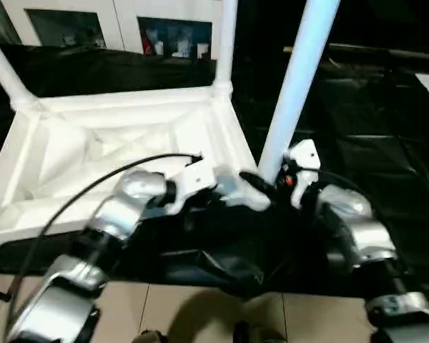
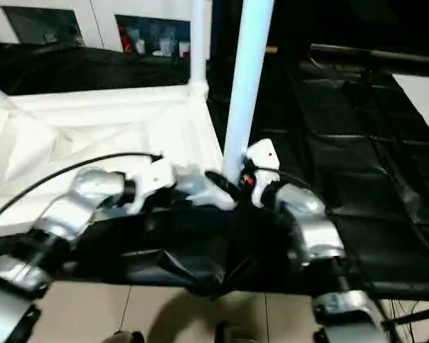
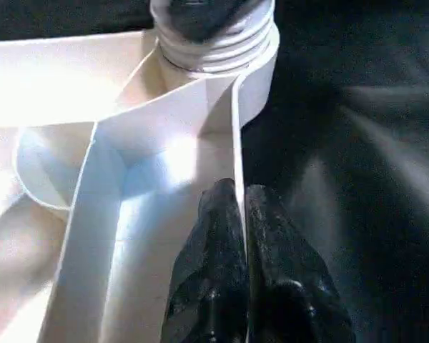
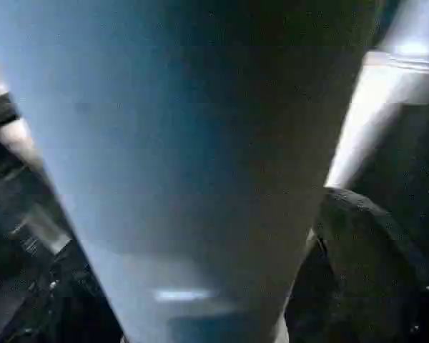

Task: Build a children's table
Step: Rotate leg to tighten

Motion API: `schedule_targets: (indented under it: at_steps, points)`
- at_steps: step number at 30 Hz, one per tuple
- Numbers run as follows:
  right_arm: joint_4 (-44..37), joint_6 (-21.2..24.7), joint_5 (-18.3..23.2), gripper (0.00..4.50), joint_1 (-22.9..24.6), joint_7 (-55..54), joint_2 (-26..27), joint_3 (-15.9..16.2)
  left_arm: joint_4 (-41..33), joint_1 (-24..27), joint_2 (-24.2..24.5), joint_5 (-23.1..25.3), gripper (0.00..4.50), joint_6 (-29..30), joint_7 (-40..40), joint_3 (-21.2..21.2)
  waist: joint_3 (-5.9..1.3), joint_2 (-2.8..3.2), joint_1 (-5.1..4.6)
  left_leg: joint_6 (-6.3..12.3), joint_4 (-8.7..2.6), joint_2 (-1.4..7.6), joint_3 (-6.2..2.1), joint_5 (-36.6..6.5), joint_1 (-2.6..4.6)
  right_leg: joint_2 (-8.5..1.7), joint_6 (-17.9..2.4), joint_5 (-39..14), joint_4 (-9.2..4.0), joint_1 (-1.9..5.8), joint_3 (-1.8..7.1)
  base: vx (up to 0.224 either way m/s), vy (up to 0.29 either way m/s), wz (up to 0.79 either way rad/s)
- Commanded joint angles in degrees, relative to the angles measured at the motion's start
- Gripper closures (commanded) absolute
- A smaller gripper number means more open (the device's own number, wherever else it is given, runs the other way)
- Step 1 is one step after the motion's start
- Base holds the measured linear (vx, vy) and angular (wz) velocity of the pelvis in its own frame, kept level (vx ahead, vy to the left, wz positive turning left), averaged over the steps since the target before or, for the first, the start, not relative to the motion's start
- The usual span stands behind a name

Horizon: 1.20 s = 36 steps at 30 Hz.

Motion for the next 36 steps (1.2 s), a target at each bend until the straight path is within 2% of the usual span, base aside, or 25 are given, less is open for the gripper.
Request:
schedule_targets:
  at_steps: [1, 2, 4, 8, 10, 13, 15, 18, 25, 29, 30, 33, 35, 36]
  points:
    - [-2.3, 1.6, 0.8, 0.77, 0.8, 6.9, -3.1, 1.2, -1.3, 2.5, 0.2, -2.8, 4.50, -1.8, -7.8, -3.5, -3.63, -0.48, 0.12, 6.89, -2.96, 1.12, -0.12, -7.9, 0.36, -3.17, -14.1, -7.6, -2.87, 3.69, 2.27, 0.000, 0.000, 0.00]
    - [-3.2, 1.5, 0.7, 0.77, 1.5, 11.3, -5.1, 2.7, -2.6, 2.9, 0.9, -3.3, 4.50, -1.4, -9.2, -3.3, -3.68, -0.46, 0.28, 7.58, -2.91, 1.21, -0.03, -7.3, 0.44, -3.17, -14.9, -5.8, -2.58, 3.82, 2.29, 0.000, 0.000, 0.00]
    - [-3.4, 1.3, 0.1, 0.77, 1.8, 13.0, -6.3, 3.7, -3.3, 3.1, 1.4, -3.8, 4.50, -1.2, -10.1, -3.2, -3.58, -0.46, 0.37, 7.75, -2.93, 1.23, 0.00, -7.1, 0.47, -3.15, -15.1, -5.8, -2.65, 3.72, 2.26, 0.000, 0.000, 0.00]
    - [-3.3, 1.8, 0.6, 0.77, 1.7, 14.8, -6.9, 4.4, -3.8, 3.2, 1.7, -4.2, 4.50, -0.9, -10.8, -2.8, -3.35, -0.59, 0.74, 5.98, -3.09, 1.19, -0.02, -9.4, 0.53, -3.35, -13.8, -11.8, -3.23, 3.64, 2.30, 0.000, 0.000, 0.00]
    - [-3.0, 1.4, 0.3, 0.77, 1.6, 14.5, -6.8, 4.4, -3.6, 3.1, 1.7, -4.1, 4.50, -1.0, -10.7, -2.8, -3.42, -0.61, 0.81, 5.14, -3.08, 1.14, -0.07, -9.5, 0.57, -3.34, -12.9, -13.2, -3.32, 3.61, 2.34, 0.000, 0.000, 0.00]
    - [-2.8, 1.2, 0.1, 0.77, 1.6, 15.3, -7.1, 4.8, -3.5, 3.1, 1.8, -4.2, 4.50, -1.2, -10.8, -2.8, -3.51, -0.54, 0.90, 5.07, -3.06, 1.10, -0.12, -8.8, 0.52, -3.29, -12.8, -12.3, -3.18, 3.67, 2.33, 0.000, 0.000, 0.00]
    - [-3.1, 1.3, 0.1, 1.03, 1.8, 16.4, -7.7, 5.4, -3.6, 3.1, 1.9, -4.3, 4.50, -1.1, -10.8, -2.7, -3.61, -0.58, 1.00, 5.50, -2.96, 1.08, -0.07, -7.9, 0.50, -3.14, -13.3, -10.1, -2.94, 3.75, 2.29, 0.000, 0.000, 0.00]
    - [-3.4, 1.3, -0.2, 1.03, 2.2, 17.8, -8.6, 5.9, -3.8, 3.2, 2.2, -4.3, 4.50, -0.9, -11.2, -2.5, -3.66, -0.55, 1.14, 6.02, -2.90, 1.11, -0.02, -7.5, 0.53, -3.10, -13.8, -8.8, -2.80, 3.77, 2.25, 0.000, 0.000, 0.00]
    - [-3.6, 3.5, 1.4, 1.03, 2.1, 18.9, -8.9, 4.7, -3.4, 3.0, 2.4, -4.1, 4.50, -1.1, -11.3, -2.2, -3.74, -0.62, 1.37, 5.81, -2.87, 1.13, -0.01, -7.8, 0.54, -3.12, -13.6, -10.1, -2.90, 3.82, 2.23, 0.000, 0.000, 0.00]
    - [-2.8, 2.0, 0.1, 1.03, 2.0, 17.9, -8.8, 5.2, -3.3, 2.9, 2.3, -4.1, 4.50, -1.1, -11.1, -2.2, -3.81, -0.60, 1.37, 5.94, -2.77, 1.11, -0.01, -7.1, 0.49, -3.15, -13.9, -8.7, -2.72, 3.81, 2.22, 0.000, 0.000, 0.00]
    - [-2.5, 1.8, 0.0, 1.25, 1.9, 17.6, -8.7, 5.2, -3.2, 2.8, 2.2, -4.1, 4.50, -1.1, -11.0, -2.1, -3.77, -0.63, 1.38, 5.98, -2.79, 1.12, 0.02, -7.3, 0.52, -3.14, -13.9, -8.9, -2.76, 3.77, 2.22, 0.000, 0.000, 0.00]
    - [-2.2, 3.4, 0.8, 1.33, 1.7, 18.4, -8.5, 5.0, -3.1, 2.7, 2.1, -4.1, 4.50, -1.3, -10.7, -1.9, -3.73, -0.69, 1.37, 5.93, -2.77, 1.04, -0.01, -7.6, 0.44, -3.15, -13.6, -10.0, -2.84, 3.85, 2.21, 0.000, 0.000, 0.00]
    - [-2.1, 3.4, 0.6, 1.63, 1.7, 18.3, -8.5, 5.0, -3.0, 2.7, 2.1, -4.1, 4.50, -1.4, -10.6, -1.9, -3.73, -0.70, 1.36, 5.79, -2.76, 1.10, -0.03, -7.8, 0.48, -3.15, -13.4, -10.7, -2.88, 3.75, 2.22, 0.000, 0.000, 0.00]
    - [-2.1, 3.5, 0.6, 1.63, 1.7, 18.3, -8.5, 5.0, -2.9, 2.7, 2.1, -4.0, 4.50, -1.4, -10.6, -1.9, -3.72, -0.67, 1.35, 5.64, -2.74, 1.08, -0.05, -8.0, 0.44, -3.17, -13.3, -11.0, -2.88, 3.76, 2.23, 0.000, 0.000, 0.00]
